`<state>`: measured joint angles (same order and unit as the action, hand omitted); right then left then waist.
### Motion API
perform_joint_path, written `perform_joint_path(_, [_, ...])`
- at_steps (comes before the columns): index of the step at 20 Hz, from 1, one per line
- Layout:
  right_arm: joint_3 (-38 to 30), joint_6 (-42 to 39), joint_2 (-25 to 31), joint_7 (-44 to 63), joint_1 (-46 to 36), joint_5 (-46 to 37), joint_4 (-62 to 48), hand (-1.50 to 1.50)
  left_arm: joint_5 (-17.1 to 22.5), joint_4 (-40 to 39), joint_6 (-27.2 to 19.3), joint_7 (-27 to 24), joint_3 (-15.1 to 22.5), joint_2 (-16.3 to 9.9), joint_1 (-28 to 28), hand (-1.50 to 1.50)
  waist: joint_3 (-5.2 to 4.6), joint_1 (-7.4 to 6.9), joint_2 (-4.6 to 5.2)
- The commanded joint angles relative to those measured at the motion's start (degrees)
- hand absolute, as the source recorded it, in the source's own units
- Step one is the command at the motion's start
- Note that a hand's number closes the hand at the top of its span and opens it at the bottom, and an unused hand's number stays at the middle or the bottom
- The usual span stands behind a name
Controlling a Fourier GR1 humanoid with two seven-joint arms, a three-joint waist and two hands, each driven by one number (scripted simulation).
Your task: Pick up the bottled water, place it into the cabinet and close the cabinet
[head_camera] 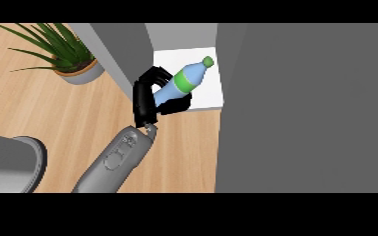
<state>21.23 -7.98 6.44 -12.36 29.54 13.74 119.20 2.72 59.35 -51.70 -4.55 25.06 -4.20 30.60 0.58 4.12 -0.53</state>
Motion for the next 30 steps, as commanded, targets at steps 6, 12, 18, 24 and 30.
perform_joint_path(6, [0.7,-0.02,-0.42,-1.37,0.46,-0.51,-0.71,-1.5,0.57,-22.98,9.65,-0.56,-7.38,-4.52,21.1,-1.5,-0.67,1.75,2.32])
perform_joint_path(12, [1.1,-0.31,-0.56,-3.31,0.53,-1.53,-2.49,-1.5,1.92,-35.01,10.85,-7.47,-11.63,-1.86,24.99,-1.5,-0.69,1.5,2.52])
perform_joint_path(18, [0.59,0.46,-0.63,-1.96,-0.01,-0.84,-1.02,-1.5,3.3,-38.71,13.42,-12.06,-15.32,-1.0,28.86,-1.5,-0.7,0.87,2.36])
perform_joint_path(24, [2.29,1.26,-0.57,-3.21,2.54,-2.75,0.32,-1.5,8.63,-37.25,21.07,-23.46,-21.81,0.04,27.51,-1.5,-0.71,-0.35,1.78])
perform_joint_path(30, [0.69,0.73,1.44,-3.65,4.3,-2.13,2.13,-1.5,12.49,-35.39,31.59,-33.66,-25.41,1.16,23.56,-1.5,-0.66,-2.03,1.14])
